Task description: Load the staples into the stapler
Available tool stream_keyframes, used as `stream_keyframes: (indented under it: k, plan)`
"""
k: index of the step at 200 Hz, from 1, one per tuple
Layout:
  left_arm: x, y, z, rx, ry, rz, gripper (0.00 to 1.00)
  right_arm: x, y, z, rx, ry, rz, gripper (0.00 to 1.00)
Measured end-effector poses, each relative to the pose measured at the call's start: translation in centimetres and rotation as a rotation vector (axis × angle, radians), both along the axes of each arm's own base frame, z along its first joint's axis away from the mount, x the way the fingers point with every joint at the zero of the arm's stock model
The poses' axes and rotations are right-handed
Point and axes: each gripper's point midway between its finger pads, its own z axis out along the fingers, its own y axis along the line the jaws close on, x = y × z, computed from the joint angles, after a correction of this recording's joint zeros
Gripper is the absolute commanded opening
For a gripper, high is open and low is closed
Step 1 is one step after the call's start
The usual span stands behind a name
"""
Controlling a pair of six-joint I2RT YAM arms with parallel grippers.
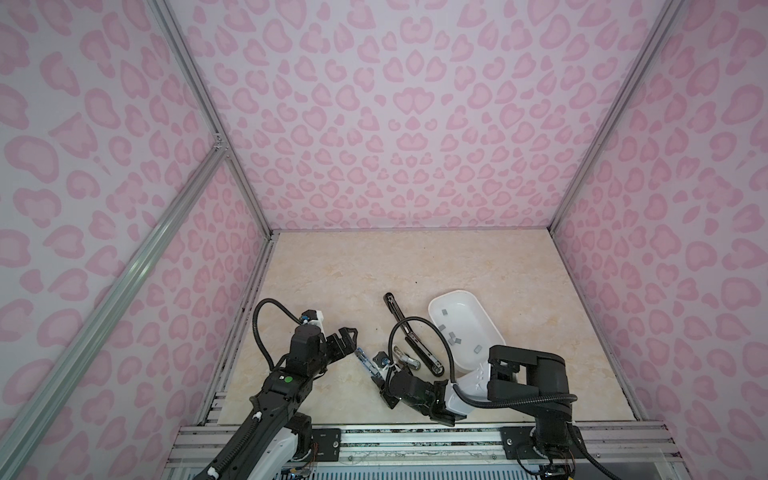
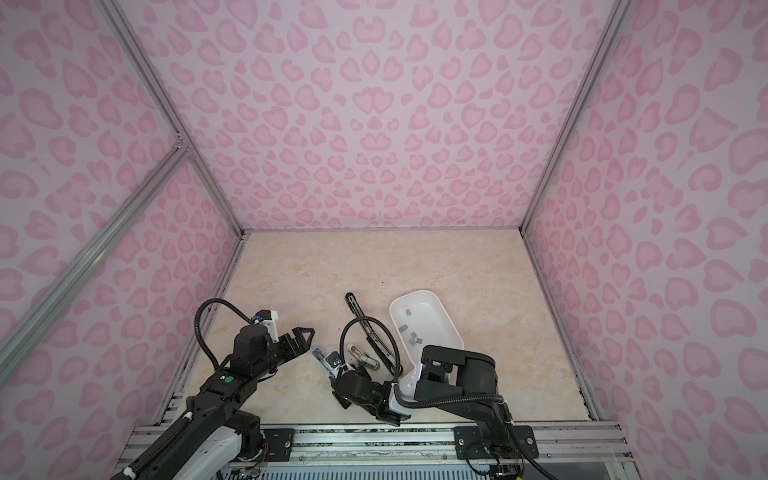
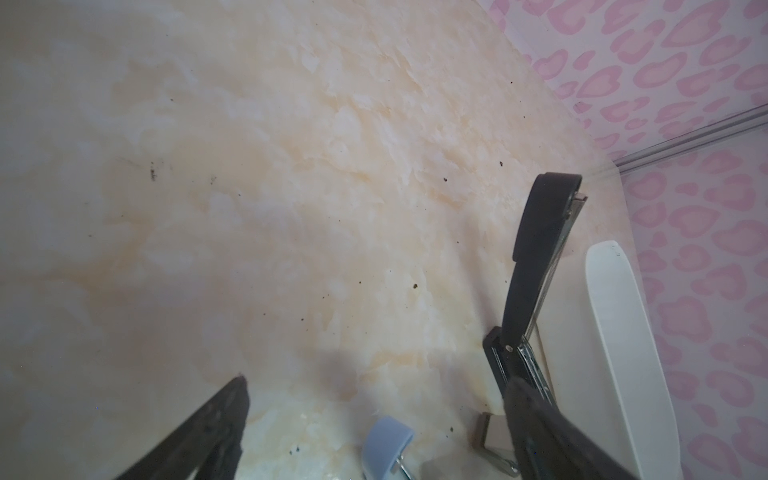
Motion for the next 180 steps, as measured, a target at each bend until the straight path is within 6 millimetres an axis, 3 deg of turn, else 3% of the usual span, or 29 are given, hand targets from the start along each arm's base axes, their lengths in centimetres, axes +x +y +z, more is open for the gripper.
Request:
stream_keyframes:
  k: [79, 115, 159, 180]
  plan:
    - [-0.1, -0.3, 0.0, -0.011, 0.002, -0.018, 0.96, 0.4, 0.1, -0.3, -0.007, -0.013, -0.014, 0.30]
    - [-0.1, -0.7, -1.0, -0.017, 0.038, -0.033, 1.00, 0.4, 0.2, -0.3, -0.003, -0.014, -0.015, 0.30]
    - [0.2, 0.5, -3.6, -0.001, 0.115, 0.025, 0.73, 0.3, 0.1, -0.3, 0.002, -0.008, -0.006, 0.29]
    - [0.3, 1.4, -4.4, 0.028, 0.132, 0.067, 0.68, 0.2, -0.1, -0.3, 0.006, -0.005, -0.002, 0.29]
